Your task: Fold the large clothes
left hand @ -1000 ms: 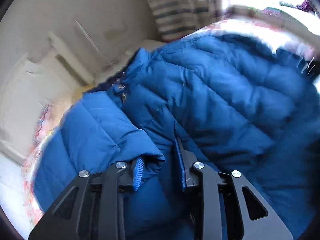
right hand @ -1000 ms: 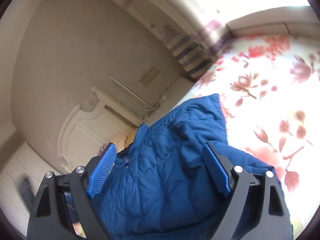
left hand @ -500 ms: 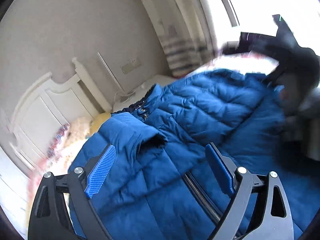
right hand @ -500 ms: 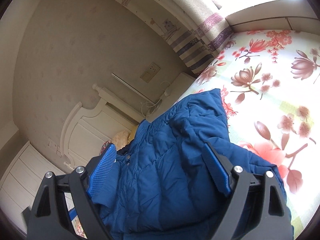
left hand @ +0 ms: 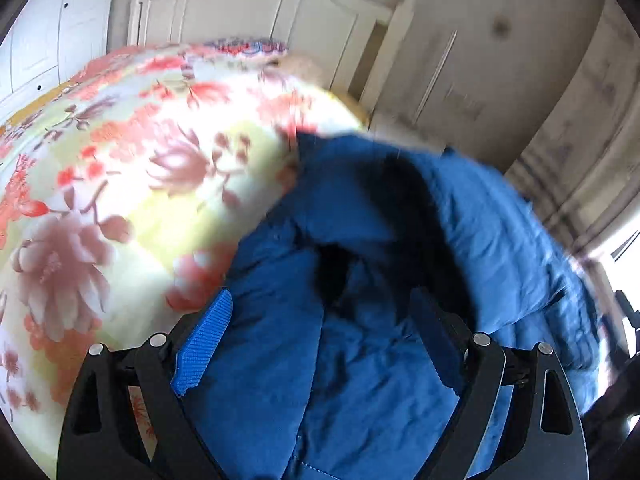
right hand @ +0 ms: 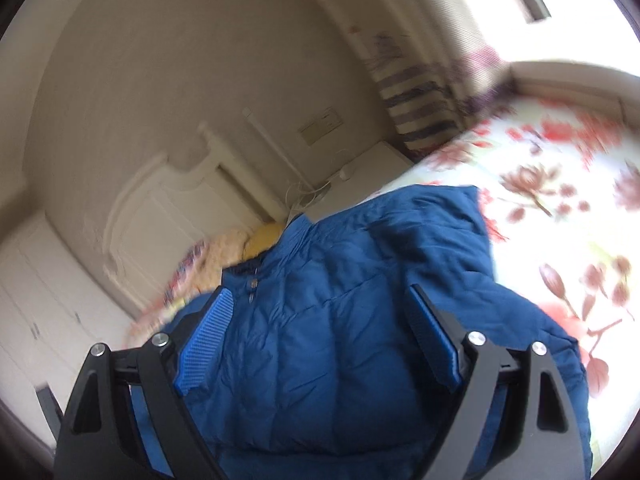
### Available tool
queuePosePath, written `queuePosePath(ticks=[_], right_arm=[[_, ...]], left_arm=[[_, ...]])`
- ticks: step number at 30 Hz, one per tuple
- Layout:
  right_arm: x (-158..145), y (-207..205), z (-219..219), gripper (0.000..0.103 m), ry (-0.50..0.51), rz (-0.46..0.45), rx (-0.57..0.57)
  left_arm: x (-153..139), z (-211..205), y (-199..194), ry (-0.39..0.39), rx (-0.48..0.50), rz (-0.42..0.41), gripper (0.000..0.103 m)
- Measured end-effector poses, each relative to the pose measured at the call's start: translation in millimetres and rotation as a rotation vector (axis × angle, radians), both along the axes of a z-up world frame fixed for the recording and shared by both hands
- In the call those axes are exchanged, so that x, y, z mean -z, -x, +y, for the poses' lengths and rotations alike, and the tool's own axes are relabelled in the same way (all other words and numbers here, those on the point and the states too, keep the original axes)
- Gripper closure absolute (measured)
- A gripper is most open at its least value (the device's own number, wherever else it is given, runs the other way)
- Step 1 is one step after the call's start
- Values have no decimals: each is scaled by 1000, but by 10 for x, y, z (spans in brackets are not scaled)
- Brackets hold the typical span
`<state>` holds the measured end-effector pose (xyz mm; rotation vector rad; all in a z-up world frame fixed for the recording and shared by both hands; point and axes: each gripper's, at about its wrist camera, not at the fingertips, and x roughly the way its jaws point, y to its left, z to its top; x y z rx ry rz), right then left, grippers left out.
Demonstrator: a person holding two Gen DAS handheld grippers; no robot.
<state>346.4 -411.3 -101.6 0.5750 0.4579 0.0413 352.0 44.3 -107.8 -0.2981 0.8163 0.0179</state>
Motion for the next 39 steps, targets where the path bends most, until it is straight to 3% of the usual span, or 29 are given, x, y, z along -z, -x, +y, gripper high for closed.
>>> queuePosePath(ticks=[4, 8, 12, 16, 19, 21, 22, 23, 26, 28, 29, 30, 32, 34, 37, 39], right_arm=[[-139, -164, 668, 16, 201, 43, -254], [-193, -157, 1735, 16, 613, 41, -483], [-151, -148, 2438, 16, 867, -17, -622], [-67, -252, 2774, 17, 1010, -31, -708], [-29, -321, 2904, 18, 1078, -51, -740], [16, -342, 2950, 26, 1127, -73, -761], [12, -324, 2948, 45, 1136, -102, -779], [-18, -310, 2928, 63, 1112, -127, -810], [-324, -291, 2615, 82, 911, -192, -751], [-569, -381, 2106, 85, 645, -199, -619], [-662, -441, 1671, 85, 436, -193, -529], [-671, -471, 1370, 85, 300, -187, -468], [-488, -519, 511, 85, -84, -147, -304], [-221, -524, -17, 85, -266, -87, -183], [287, -568, -596, 74, -366, 105, -41], [515, -585, -731, 72, -480, 133, -65]], left_arm=[[72, -15, -41, -29, -11, 40, 15], [100, -17, -43, -28, -23, 35, 15], [116, 100, 24, 31, -43, 28, 15], [146, 184, 6, 85, -47, 23, 15], [141, 184, 2, 84, -46, 25, 15], [130, 188, 6, 86, -45, 24, 15], [129, 191, 7, 89, -46, 24, 14], [129, 194, 6, 93, -46, 23, 14], [134, 185, 3, 94, -46, 21, 14], [138, 173, -2, 91, -46, 22, 14], [139, 169, -3, 91, -46, 22, 14], [139, 167, -3, 90, -46, 22, 14], [140, 166, -5, 90, -45, 23, 14], [141, 162, -3, 90, -45, 23, 14], [142, 156, -1, 88, -43, 24, 13], [148, 153, -2, 87, -43, 24, 13]])
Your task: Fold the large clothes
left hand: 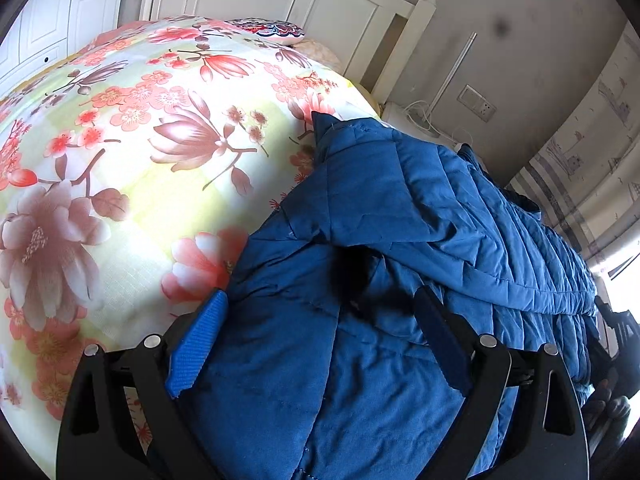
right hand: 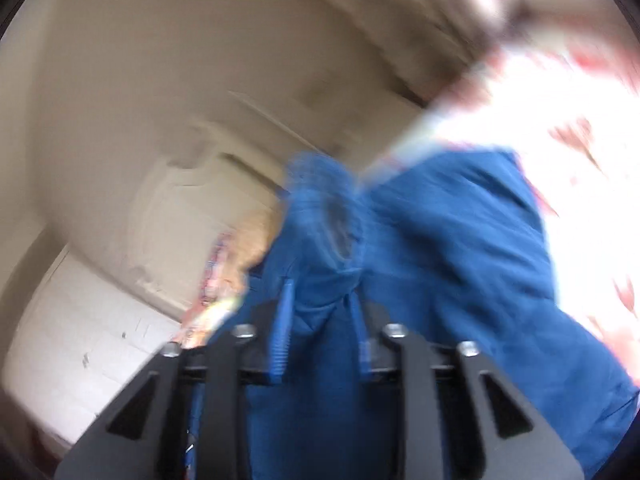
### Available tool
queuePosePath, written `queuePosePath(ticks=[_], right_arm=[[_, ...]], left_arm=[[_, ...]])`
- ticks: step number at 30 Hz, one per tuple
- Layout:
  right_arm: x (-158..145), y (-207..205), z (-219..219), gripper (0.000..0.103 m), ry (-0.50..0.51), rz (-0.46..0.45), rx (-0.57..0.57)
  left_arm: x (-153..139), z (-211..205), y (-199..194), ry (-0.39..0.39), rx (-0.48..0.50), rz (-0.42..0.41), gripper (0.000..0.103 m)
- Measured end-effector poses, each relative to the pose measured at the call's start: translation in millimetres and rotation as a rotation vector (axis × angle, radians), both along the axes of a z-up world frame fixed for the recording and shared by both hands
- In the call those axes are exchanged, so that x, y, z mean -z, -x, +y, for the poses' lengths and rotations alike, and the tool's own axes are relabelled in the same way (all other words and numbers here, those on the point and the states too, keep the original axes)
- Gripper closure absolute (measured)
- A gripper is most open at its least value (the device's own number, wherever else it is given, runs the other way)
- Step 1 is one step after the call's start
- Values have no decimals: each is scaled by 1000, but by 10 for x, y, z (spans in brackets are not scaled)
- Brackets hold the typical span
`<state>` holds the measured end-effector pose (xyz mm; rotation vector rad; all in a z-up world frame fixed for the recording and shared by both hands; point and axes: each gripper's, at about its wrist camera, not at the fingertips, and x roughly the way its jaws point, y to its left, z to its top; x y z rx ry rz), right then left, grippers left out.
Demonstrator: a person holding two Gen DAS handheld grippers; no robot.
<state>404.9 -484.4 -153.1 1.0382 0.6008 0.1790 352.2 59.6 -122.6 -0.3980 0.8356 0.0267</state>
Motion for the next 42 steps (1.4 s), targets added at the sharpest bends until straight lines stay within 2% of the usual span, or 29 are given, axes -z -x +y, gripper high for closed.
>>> queuePosePath(ticks=[1, 3, 4, 5, 7, 9, 11, 14, 17, 20, 23, 24, 25, 27, 28, 29, 31, 32, 33, 34, 37, 40, 42], right_arm=[[-12, 13, -18, 71, 0, -13, -1], [-114, -8, 51, 55, 61, -36, -27], [-150, -32, 109, 45, 95, -43, -43], [-177, -53, 164, 43, 145, -38, -53], [-174, -81, 193, 43, 178, -29, -60], [-145, -133, 210, 49, 194, 2, -48], [-138, -136, 242, 69, 185, 22, -51], [-244, -81, 342, 85, 207, -21, -62], [-491, 208, 402, 88, 223, -106, -51], [-530, 497, 365, 88, 229, -109, -17], [-395, 545, 383, 88, 301, -35, -17], [-270, 524, 366, 88, 287, 12, -20], [-147, 498, 312, 86, 232, 55, -26], [-186, 515, 283, 79, 242, 70, -15], [-265, 567, 282, 67, 286, 86, 22], [-359, 667, 265, 61, 327, 81, 85], [-572, 878, 258, 61, 419, 31, 220], [-692, 946, 290, 61, 472, -7, 252], [-832, 939, 370, 61, 531, -50, 233], [-907, 888, 449, 56, 573, -65, 190], [-1029, 609, 830, 52, 746, -84, 34], [-907, 321, 1109, 51, 897, -20, -85], [-695, 135, 1171, 51, 962, 84, -126]], left_arm=[[2, 1, 0, 0, 0, 0, 13], [1, -1, 1, -2, 0, 0, 13], [2, 1, -1, -1, 0, 0, 13], [2, 0, -2, -1, 0, 0, 13], [1, -1, -2, -2, 0, 1, 13], [4, -6, -4, -7, 0, 3, 13], [6, -5, -1, -8, 2, 3, 13], [11, -3, 3, -2, -1, 2, 13], [12, -4, -1, -5, 0, 2, 12], [8, 0, -2, -4, 1, 1, 12], [10, 0, -3, -8, 2, 2, 12], [8, 1, -1, -8, 2, 2, 12], [6, 6, 2, -7, 1, 0, 12], [8, 5, 4, -7, 1, 0, 12], [7, 4, 7, -7, 0, 0, 12], [10, 6, 7, -9, 0, 0, 12], [10, -3, 3, -17, 0, 3, 12], [7, -15, 1, -22, 0, 5, 12], [7, -20, -1, -26, 0, 6, 12], [5, -26, 0, -28, 1, 6, 12], [2, -21, 6, -25, -1, 4, 12], [5, -15, 5, -25, -1, 3, 12], [5, -15, 3, -25, -1, 3, 12]])
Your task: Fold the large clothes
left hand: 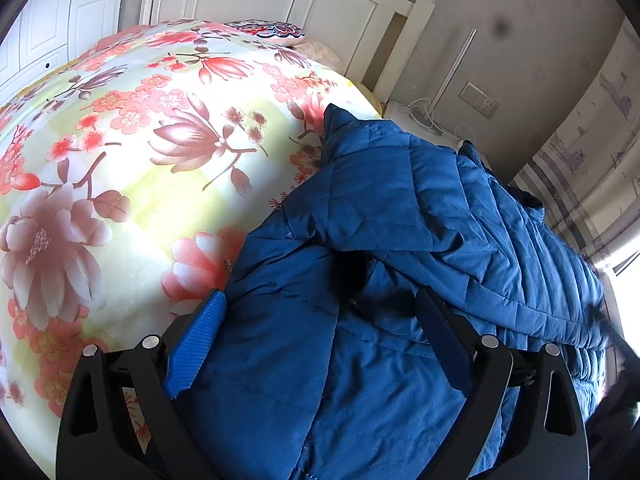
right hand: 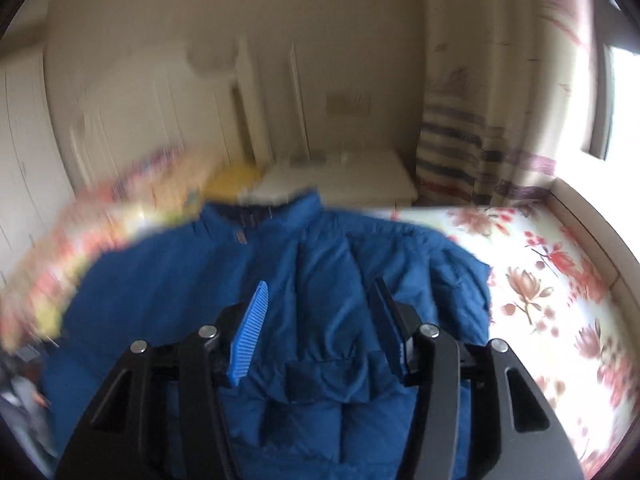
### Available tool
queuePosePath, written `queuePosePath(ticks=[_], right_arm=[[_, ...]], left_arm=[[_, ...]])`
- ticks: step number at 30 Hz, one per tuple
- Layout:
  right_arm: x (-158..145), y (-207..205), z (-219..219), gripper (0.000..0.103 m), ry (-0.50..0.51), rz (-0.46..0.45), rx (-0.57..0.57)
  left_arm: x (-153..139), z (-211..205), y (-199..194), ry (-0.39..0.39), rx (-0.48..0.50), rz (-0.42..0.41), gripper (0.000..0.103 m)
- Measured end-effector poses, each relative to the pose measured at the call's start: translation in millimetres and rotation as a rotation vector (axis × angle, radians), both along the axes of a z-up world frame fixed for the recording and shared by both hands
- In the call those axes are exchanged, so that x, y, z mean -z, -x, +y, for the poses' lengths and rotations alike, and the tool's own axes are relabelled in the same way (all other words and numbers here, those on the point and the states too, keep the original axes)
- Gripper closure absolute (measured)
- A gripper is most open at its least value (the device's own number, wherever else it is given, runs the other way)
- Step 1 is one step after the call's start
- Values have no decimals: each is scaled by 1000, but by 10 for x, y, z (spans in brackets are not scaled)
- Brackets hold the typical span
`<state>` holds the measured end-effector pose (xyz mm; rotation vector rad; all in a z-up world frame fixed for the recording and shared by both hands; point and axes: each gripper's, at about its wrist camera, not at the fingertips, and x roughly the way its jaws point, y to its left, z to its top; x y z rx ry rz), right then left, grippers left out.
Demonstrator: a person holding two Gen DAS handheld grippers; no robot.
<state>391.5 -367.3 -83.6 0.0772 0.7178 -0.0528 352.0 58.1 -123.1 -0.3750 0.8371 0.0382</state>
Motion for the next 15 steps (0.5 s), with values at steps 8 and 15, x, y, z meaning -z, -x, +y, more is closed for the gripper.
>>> queuePosePath(ticks=[8, 15], right_arm=[[317, -65, 6, 50, -39, 66, -9], [334, -127, 26, 43, -12, 75, -20]], left_arm=[[-488, 21, 455, -75, -113, -263, 12], [-1025, -421, -334, -89, 90, -243, 12]])
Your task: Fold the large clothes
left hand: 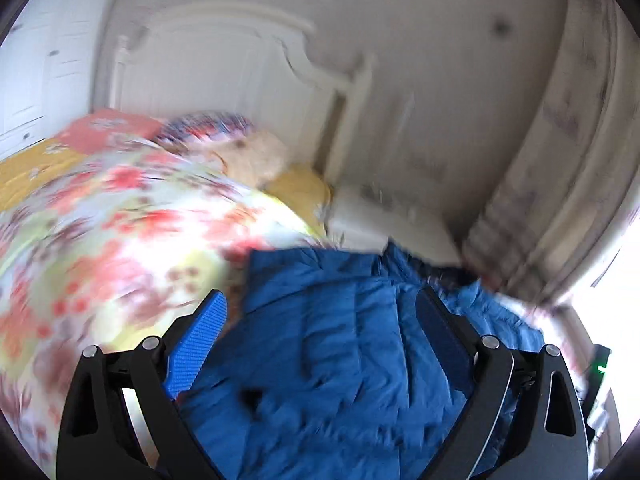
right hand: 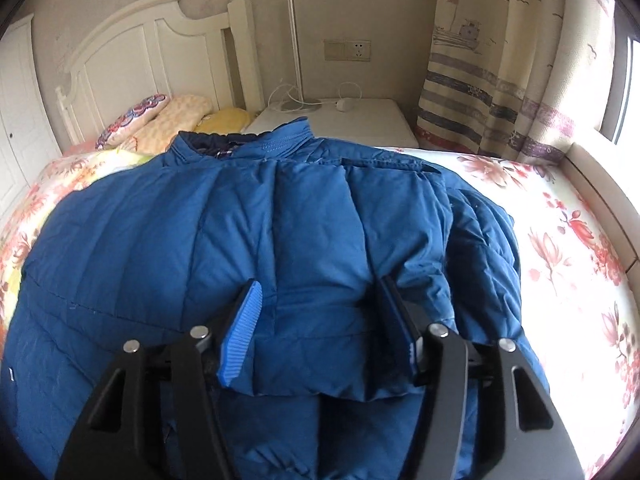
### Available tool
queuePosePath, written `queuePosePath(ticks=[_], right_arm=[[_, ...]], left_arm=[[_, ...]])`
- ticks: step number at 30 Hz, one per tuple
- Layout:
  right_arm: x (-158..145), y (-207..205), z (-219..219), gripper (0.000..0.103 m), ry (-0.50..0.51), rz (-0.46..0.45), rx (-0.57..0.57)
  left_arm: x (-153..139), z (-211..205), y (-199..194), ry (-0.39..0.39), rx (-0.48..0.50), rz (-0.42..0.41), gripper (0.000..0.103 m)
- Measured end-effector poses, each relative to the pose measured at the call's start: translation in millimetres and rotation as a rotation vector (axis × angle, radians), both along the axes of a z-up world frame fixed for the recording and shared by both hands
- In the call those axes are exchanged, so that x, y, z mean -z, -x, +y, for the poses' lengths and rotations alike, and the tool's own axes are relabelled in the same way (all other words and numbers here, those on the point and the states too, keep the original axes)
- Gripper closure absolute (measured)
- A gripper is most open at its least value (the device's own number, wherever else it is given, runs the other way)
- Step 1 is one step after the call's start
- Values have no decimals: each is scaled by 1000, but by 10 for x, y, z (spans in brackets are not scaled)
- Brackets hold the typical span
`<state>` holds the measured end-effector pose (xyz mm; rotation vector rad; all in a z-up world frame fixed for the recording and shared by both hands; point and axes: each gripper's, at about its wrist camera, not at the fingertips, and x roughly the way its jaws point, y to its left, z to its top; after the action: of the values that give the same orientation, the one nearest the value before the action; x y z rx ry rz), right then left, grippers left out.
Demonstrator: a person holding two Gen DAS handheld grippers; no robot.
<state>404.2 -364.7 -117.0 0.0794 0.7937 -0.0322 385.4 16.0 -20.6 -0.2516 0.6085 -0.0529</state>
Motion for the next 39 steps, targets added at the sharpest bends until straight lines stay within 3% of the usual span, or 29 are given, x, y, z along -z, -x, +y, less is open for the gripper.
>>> queuePosePath(ticks=[4, 7, 9, 15, 17, 21, 24, 27, 28, 32, 35, 39], right_arm=[[-1, 9, -3, 43, -6, -2, -1], [2, 8, -11, 43, -14, -3, -2], [3, 2, -19, 43, -19, -4, -4], [-60, 27, -52, 41, -34, -14, 4], [-211, 56, 56, 41, 0, -52, 15], [-493, -143, 465, 36, 43, -115, -82], [-450, -484, 792, 32, 109, -73, -151], [-101, -831, 1012, 27, 178, 55, -195], [-30, -853, 1016, 25, 179, 57, -199], [-114, -772, 858, 26, 104, 55, -193], [-329, -538, 492, 25, 76, -31, -94], [-200, -380, -26, 24, 55, 12, 42]], left_arm=[[439, -353, -794, -129, 62, 198, 12], [899, -487, -981, -210, 58, 293, 8], [933, -552, -889, -263, 58, 246, 7], [964, -560, -880, -297, 47, 243, 6], [972, -579, -912, -305, 42, 242, 6], [962, -613, -897, -316, 35, 238, 6], [962, -606, -882, -313, 34, 237, 6], [958, -597, -874, -306, 33, 235, 6], [958, -594, -876, -303, 34, 235, 6], [958, -581, -877, -296, 34, 235, 6], [958, -584, -869, -293, 33, 234, 6], [957, -586, -872, -293, 32, 233, 6]])
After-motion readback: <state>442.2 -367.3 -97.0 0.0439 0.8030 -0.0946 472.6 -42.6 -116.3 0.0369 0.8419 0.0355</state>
